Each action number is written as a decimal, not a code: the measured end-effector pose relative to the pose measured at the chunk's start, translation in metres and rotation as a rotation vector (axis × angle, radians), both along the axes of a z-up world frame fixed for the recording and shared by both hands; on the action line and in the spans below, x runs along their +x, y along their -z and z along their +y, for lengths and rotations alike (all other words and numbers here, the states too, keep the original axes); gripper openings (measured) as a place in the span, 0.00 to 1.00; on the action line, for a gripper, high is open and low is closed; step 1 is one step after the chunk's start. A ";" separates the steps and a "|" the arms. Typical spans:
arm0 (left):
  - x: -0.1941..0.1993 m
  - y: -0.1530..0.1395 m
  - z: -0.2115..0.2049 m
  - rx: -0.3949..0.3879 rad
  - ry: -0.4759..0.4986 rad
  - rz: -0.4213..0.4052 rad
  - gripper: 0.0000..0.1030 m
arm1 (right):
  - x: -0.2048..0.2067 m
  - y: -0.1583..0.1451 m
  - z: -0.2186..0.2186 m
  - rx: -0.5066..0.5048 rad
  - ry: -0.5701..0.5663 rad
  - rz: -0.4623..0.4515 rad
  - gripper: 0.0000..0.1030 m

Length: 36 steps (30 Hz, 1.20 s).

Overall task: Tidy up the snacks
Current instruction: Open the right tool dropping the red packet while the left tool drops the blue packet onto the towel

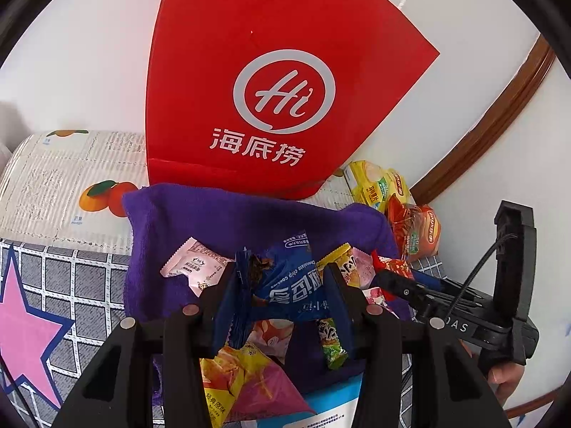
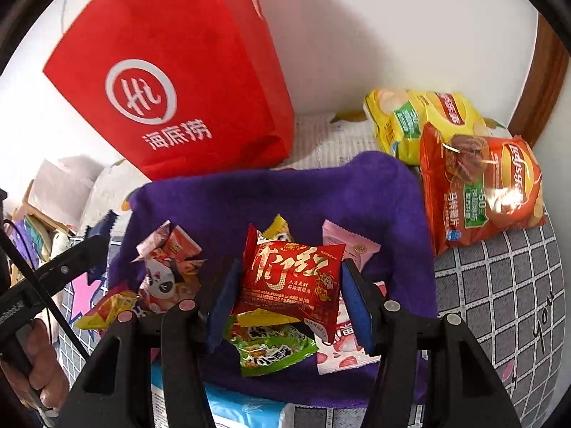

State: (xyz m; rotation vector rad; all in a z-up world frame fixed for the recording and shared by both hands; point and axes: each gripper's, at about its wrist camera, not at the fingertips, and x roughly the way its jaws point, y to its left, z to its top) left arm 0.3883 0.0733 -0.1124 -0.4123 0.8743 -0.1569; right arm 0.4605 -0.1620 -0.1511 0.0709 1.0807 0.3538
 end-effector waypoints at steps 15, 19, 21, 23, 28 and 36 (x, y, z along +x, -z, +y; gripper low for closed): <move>0.009 0.015 -0.001 0.004 0.004 0.070 0.44 | 0.012 0.023 0.003 -0.045 -0.004 0.069 0.56; 0.012 0.020 -0.001 0.003 0.003 0.095 0.44 | 0.014 0.027 0.003 -0.040 -0.003 0.078 0.59; 0.013 0.021 -0.001 0.004 0.000 0.101 0.44 | 0.015 0.029 0.002 -0.039 -0.001 0.088 0.64; 0.013 0.022 -0.001 0.004 -0.004 0.105 0.44 | 0.016 0.030 0.000 -0.037 0.011 0.090 0.69; 0.014 0.023 0.000 0.002 -0.006 0.112 0.45 | 0.016 0.027 -0.004 -0.008 0.023 0.086 0.72; 0.017 0.027 0.000 0.009 -0.015 0.128 0.45 | 0.005 0.002 -0.007 0.030 0.032 0.017 0.72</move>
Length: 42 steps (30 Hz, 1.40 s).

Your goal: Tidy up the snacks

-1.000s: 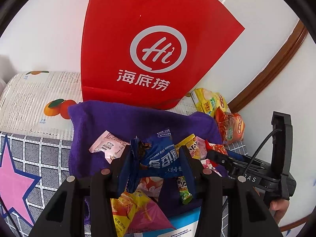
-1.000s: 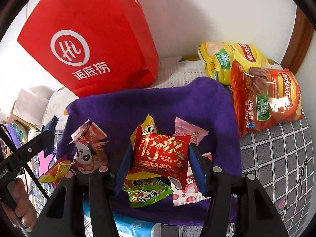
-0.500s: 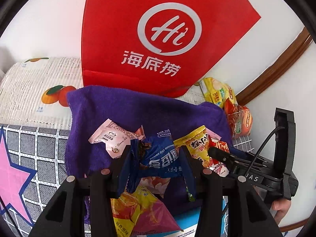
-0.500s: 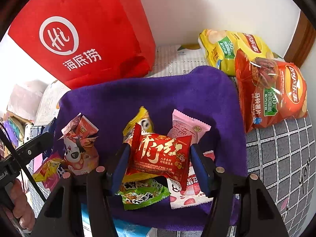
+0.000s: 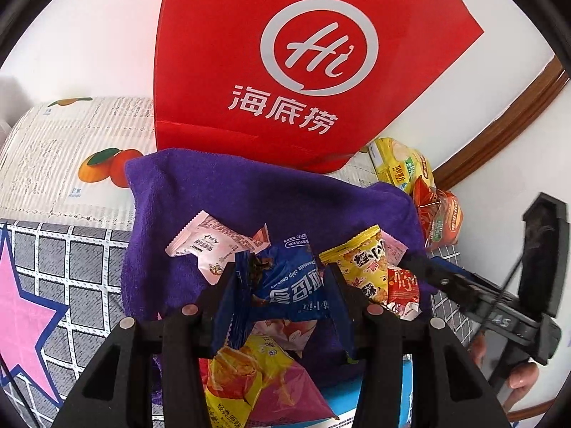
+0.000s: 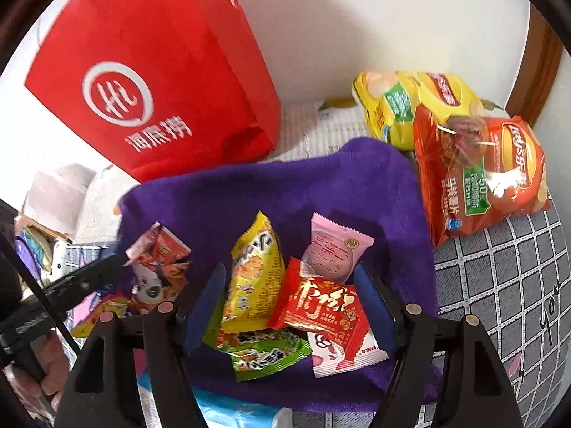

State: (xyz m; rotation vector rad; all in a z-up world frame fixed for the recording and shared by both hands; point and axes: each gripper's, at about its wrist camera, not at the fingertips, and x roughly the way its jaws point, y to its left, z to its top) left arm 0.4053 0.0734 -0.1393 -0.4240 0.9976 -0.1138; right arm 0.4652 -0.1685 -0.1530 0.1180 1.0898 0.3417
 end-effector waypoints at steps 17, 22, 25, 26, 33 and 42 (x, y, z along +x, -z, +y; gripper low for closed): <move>-0.005 -0.007 0.002 -0.007 0.000 0.012 0.64 | -0.016 -0.027 0.006 -0.005 -0.019 -0.064 0.73; -0.010 -0.016 -0.002 0.007 0.019 -0.012 0.64 | -0.027 -0.039 0.009 -0.012 -0.016 -0.097 0.73; -0.015 -0.023 -0.006 0.026 0.045 -0.027 0.64 | -0.038 -0.050 0.005 -0.009 0.014 -0.131 0.73; -0.017 -0.026 -0.006 0.030 0.048 -0.035 0.64 | -0.043 -0.055 0.004 -0.008 0.018 -0.142 0.73; -0.033 -0.048 -0.016 0.065 0.083 -0.090 0.64 | -0.083 -0.081 0.004 -0.032 0.039 -0.235 0.73; -0.083 -0.072 -0.039 0.103 0.141 -0.147 0.68 | -0.135 -0.092 -0.005 -0.072 0.074 -0.188 0.73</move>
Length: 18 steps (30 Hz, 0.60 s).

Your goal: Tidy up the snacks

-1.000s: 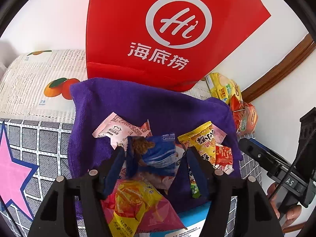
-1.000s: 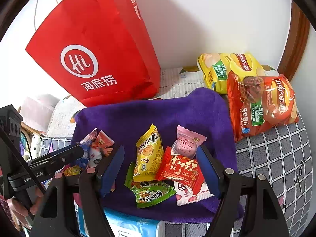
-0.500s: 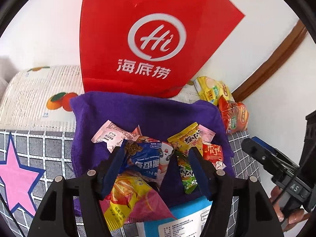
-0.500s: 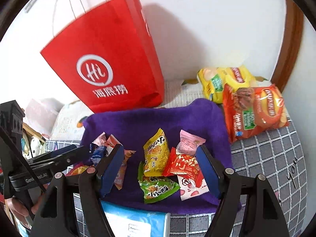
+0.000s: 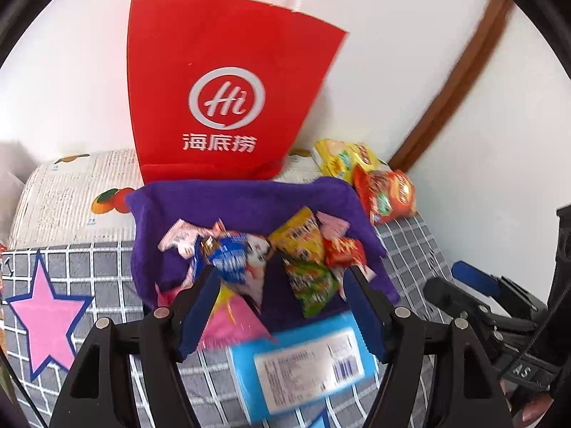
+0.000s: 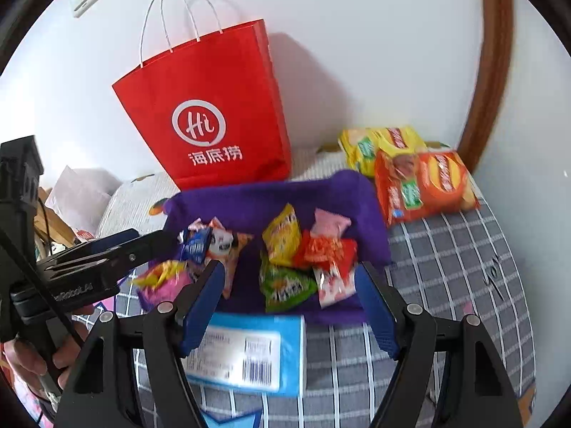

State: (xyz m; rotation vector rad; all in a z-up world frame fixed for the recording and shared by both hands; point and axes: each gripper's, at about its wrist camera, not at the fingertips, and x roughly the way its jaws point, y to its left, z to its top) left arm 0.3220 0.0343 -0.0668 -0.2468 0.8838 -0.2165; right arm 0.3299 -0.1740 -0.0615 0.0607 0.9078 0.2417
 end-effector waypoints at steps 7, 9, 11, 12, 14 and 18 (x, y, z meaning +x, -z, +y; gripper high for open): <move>-0.077 -0.028 -0.007 0.043 0.006 -0.087 0.80 | -0.066 -0.012 -0.006 -0.004 0.037 -0.036 0.86; -0.094 -0.033 -0.009 0.052 0.006 -0.099 0.86 | -0.084 -0.015 -0.005 -0.015 0.042 -0.044 0.86; -0.115 -0.037 -0.015 0.070 0.005 -0.117 0.89 | -0.100 -0.016 -0.006 -0.020 0.044 -0.049 0.90; -0.126 -0.038 -0.018 0.083 0.006 -0.130 0.89 | -0.109 -0.017 -0.007 -0.022 0.044 -0.057 0.92; -0.141 -0.039 -0.024 0.102 0.004 -0.146 0.91 | -0.125 -0.019 -0.009 -0.027 0.041 -0.089 0.94; -0.171 -0.041 -0.031 0.115 -0.009 -0.159 0.92 | -0.158 -0.021 -0.016 -0.061 0.057 -0.120 0.98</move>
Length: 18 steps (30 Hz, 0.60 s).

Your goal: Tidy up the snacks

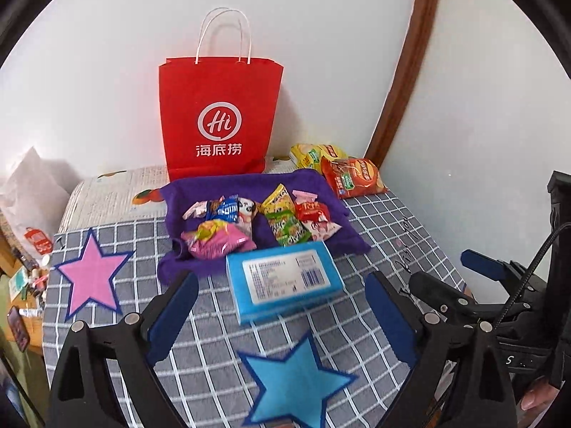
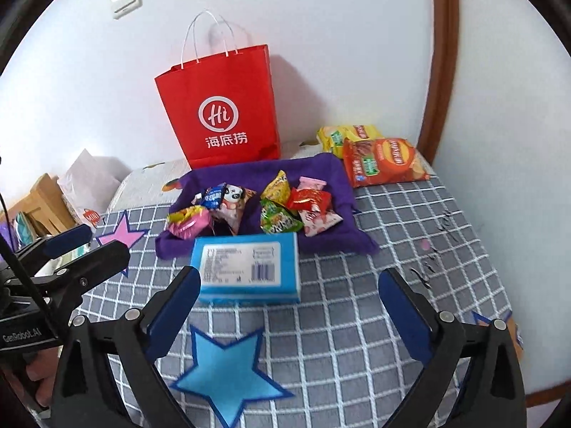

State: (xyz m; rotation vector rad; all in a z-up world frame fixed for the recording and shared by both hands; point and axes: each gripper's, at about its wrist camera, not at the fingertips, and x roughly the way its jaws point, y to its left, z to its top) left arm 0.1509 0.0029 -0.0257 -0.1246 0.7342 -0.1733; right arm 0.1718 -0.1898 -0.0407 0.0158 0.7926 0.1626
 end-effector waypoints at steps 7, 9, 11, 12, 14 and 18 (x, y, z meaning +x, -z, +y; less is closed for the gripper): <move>-0.054 -0.010 -0.011 0.005 -0.026 -0.056 0.94 | -0.052 -0.003 -0.019 0.029 0.027 -0.025 0.99; -0.068 -0.012 -0.014 0.012 -0.041 -0.070 0.94 | -0.065 -0.004 -0.023 0.029 0.035 -0.033 0.99; -0.080 -0.013 -0.016 0.012 -0.052 -0.083 0.94 | -0.077 -0.005 -0.026 0.030 0.039 -0.044 0.99; -0.086 -0.012 -0.017 0.010 -0.057 -0.088 0.94 | -0.084 -0.006 -0.028 0.033 0.039 -0.050 0.99; -0.097 -0.011 -0.018 0.005 -0.065 -0.095 0.94 | -0.097 -0.007 -0.030 0.032 0.040 -0.062 0.99; -0.114 -0.009 -0.022 0.002 -0.070 -0.100 0.94 | -0.116 -0.007 -0.033 0.019 0.039 -0.082 0.99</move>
